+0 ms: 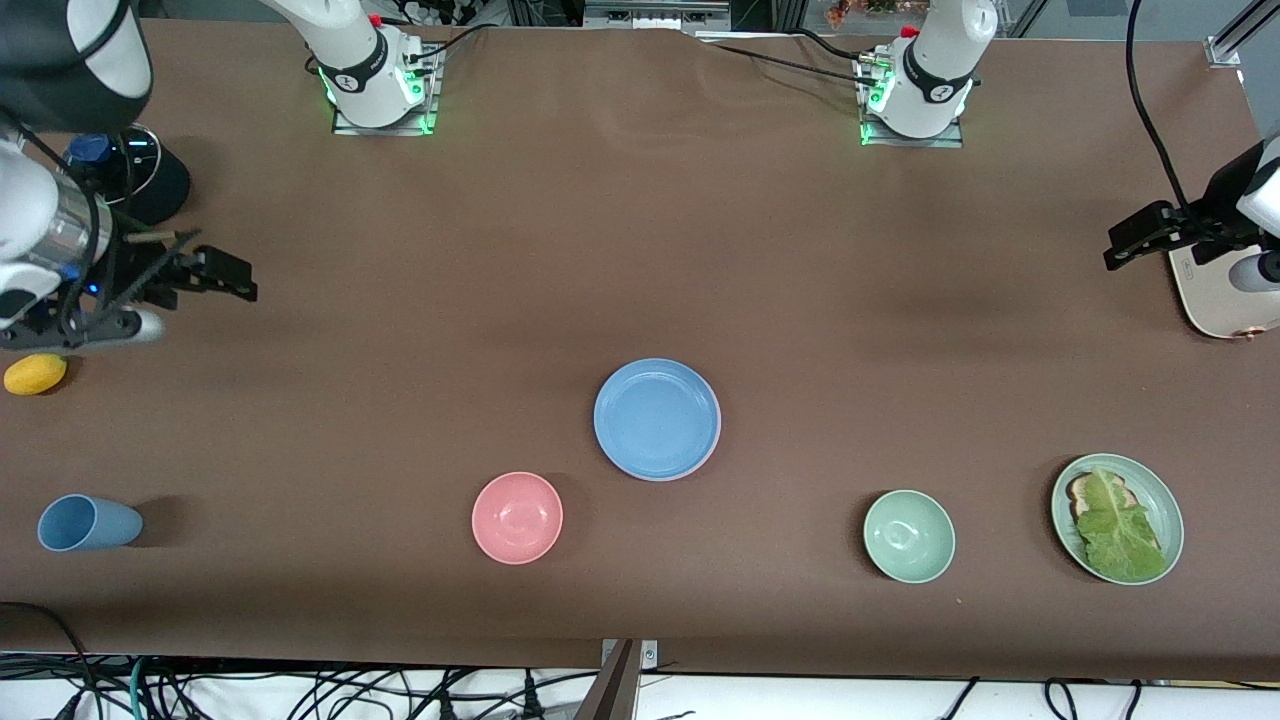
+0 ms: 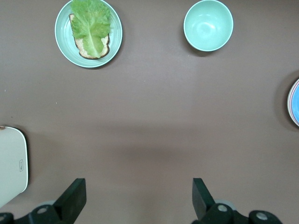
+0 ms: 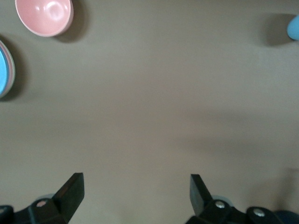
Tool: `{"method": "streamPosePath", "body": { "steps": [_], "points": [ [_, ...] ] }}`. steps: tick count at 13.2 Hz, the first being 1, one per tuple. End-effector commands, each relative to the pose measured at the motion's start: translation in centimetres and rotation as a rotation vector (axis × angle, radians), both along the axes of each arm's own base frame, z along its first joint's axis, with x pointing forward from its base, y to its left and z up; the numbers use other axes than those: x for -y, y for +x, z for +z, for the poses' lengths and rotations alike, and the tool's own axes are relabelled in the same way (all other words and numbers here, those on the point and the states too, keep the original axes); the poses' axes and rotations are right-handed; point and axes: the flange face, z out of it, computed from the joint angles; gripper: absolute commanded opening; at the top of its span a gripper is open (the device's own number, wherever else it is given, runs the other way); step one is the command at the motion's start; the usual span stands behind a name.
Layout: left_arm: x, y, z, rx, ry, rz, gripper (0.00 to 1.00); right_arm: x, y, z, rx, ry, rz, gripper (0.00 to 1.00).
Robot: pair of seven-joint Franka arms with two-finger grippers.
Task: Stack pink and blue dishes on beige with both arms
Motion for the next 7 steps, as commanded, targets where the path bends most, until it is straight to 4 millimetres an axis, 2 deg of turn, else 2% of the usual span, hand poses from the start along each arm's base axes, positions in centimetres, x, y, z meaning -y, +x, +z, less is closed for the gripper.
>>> {"method": "streamPosePath", "body": {
  "steps": [1, 4, 6, 7],
  "points": [
    [-0.1, 0.2, 0.7, 0.006, -0.026, -0.015, 1.0, -0.2, -3.9, 1.1, 0.027, -0.034, -0.005, 1.0],
    [-0.1, 0.2, 0.7, 0.008, -0.024, -0.016, 1.0, 0.5, -4.1, 1.7, 0.026, -0.033, -0.013, 1.0],
    [0.0, 0.2, 0.6, 0.006, -0.026, -0.019, 1.0, 1.3, -3.4, 1.5, 0.029, -0.026, -0.017, 1.0],
    [0.1, 0.2, 0.6, 0.006, -0.026, -0.021, 1.0, 1.1, -3.1, 2.0, 0.039, -0.025, -0.02, 1.0]
  ]
}}
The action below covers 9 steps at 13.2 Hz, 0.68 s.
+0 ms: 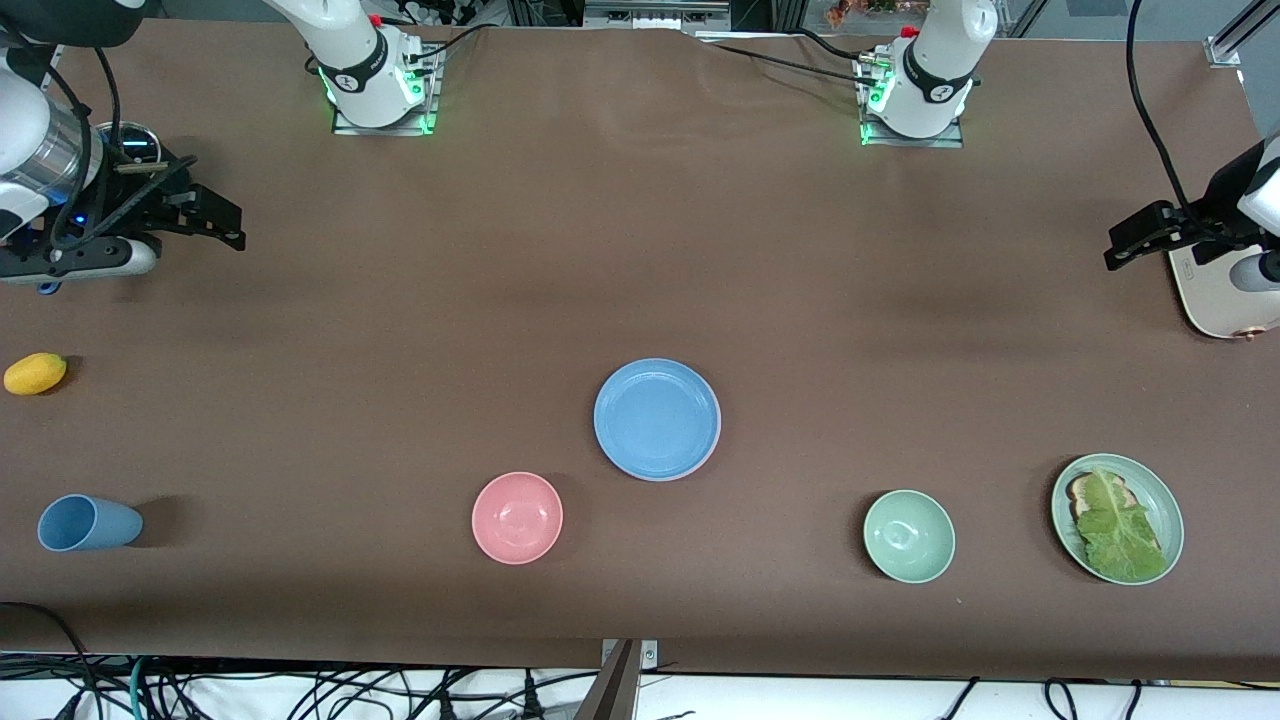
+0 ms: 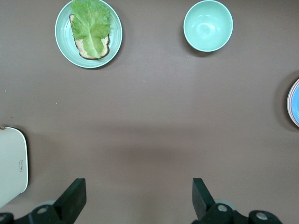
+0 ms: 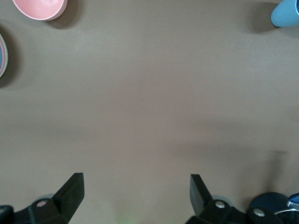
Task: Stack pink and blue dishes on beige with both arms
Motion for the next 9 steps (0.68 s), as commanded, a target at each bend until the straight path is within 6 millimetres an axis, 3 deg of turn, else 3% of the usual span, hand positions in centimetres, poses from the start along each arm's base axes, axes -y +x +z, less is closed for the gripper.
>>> {"method": "streamPosePath", "body": {
  "steps": [1, 3, 5, 9],
  "points": [
    [0.2, 0.2, 0.5, 0.002, -0.026, -0.022, 1.0, 0.0, 0.5, 0.6, 0.025, -0.001, -0.008, 1.0],
    [0.4, 0.2, 0.5, 0.005, -0.026, -0.025, 1.0, -0.2, 0.8, 0.5, 0.027, 0.0, -0.01, 1.0],
    [0.3, 0.2, 0.6, 0.008, -0.027, -0.024, 1.0, -0.9, 1.0, 2.0, 0.058, -0.003, 0.011, 1.0],
    [0.3, 0.2, 0.6, 0.009, -0.042, -0.019, 1.0, -0.6, 1.0, 2.1, 0.055, -0.001, 0.007, 1.0]
  ]
}}
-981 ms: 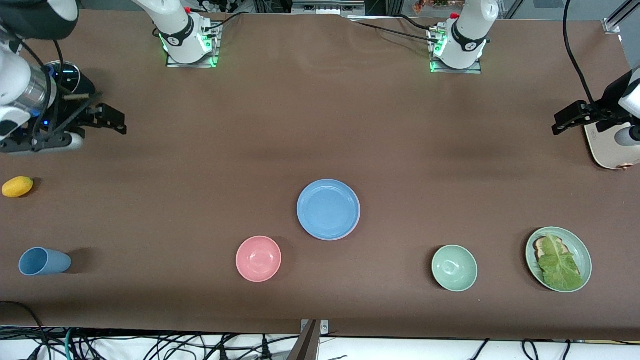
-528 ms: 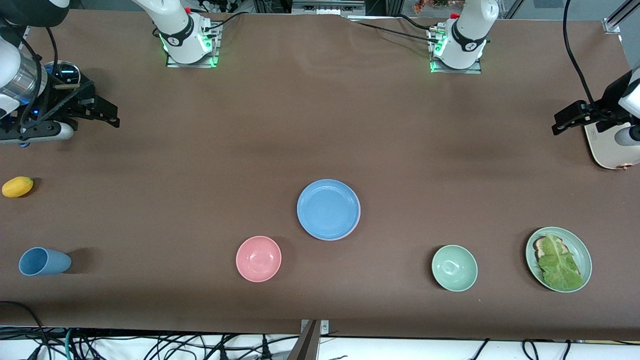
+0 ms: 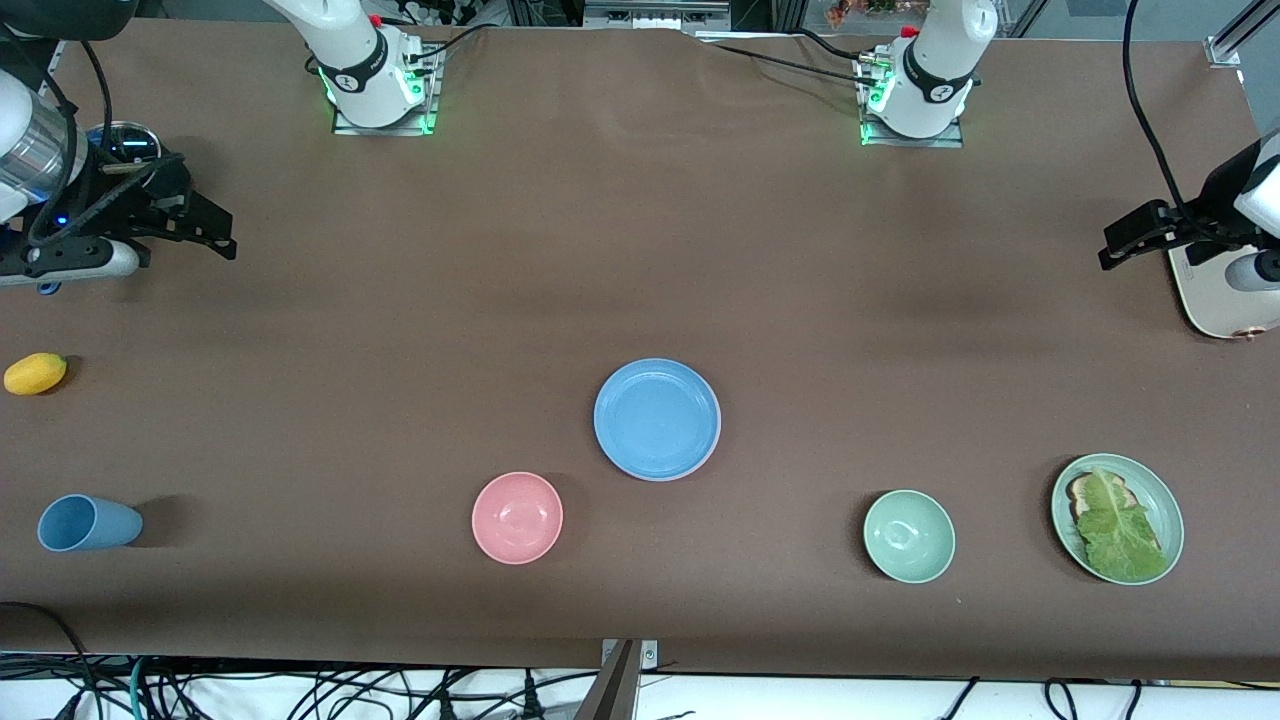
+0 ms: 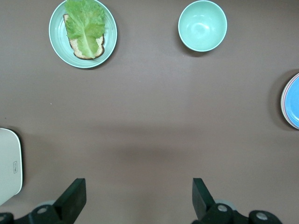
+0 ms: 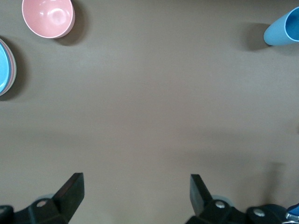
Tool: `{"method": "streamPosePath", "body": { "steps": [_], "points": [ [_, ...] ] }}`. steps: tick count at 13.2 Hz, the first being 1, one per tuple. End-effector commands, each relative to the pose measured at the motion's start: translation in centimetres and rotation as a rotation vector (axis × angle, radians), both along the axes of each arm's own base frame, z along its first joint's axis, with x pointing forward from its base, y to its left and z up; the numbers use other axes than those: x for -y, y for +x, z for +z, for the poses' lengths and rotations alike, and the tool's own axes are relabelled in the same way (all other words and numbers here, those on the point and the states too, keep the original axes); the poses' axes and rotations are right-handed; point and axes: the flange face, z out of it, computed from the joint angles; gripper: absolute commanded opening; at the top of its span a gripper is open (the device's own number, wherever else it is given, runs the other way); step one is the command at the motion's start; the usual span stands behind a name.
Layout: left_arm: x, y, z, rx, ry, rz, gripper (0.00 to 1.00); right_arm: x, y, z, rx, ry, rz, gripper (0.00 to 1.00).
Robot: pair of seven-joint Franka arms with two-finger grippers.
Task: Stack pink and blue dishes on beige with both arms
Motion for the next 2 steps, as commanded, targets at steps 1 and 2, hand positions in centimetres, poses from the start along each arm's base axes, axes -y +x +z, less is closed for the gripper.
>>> {"method": "streamPosePath", "body": {
  "steps": [1, 2],
  "points": [
    [-0.01, 0.22, 0.61, 0.008, -0.023, -0.019, 1.0, 0.05, 0.34, 0.34, -0.004, -0.006, -0.003, 1.0],
    [-0.03, 0.22, 0.61, 0.008, -0.022, -0.019, 1.0, -0.02, 0.15, 0.19, -0.021, -0.008, -0.004, 1.0]
  ]
}}
